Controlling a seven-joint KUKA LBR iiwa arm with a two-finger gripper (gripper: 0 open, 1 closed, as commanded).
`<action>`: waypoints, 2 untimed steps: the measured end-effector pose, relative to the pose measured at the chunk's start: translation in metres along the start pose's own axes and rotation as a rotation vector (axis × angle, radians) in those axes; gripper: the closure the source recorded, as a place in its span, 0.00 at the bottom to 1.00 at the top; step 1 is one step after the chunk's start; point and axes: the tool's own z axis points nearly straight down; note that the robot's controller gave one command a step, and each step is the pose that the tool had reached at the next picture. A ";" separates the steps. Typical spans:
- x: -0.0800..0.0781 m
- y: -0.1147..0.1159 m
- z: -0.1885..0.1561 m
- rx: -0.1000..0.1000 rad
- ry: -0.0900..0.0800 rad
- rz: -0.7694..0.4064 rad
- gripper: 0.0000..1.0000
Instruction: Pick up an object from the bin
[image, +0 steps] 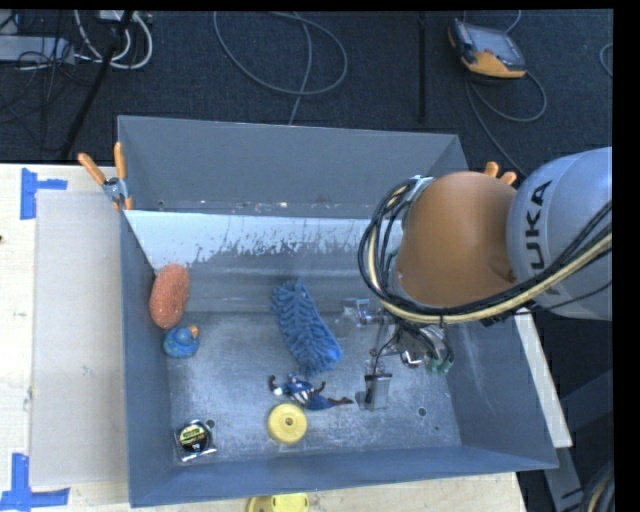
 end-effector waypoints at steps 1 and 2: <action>-0.010 -0.003 0.022 0.004 -0.004 -0.219 0.00; -0.027 0.015 0.060 0.004 -0.007 -0.137 0.00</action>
Offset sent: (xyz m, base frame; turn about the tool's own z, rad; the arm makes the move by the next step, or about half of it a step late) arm 0.0297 0.0266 -0.0719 -0.1256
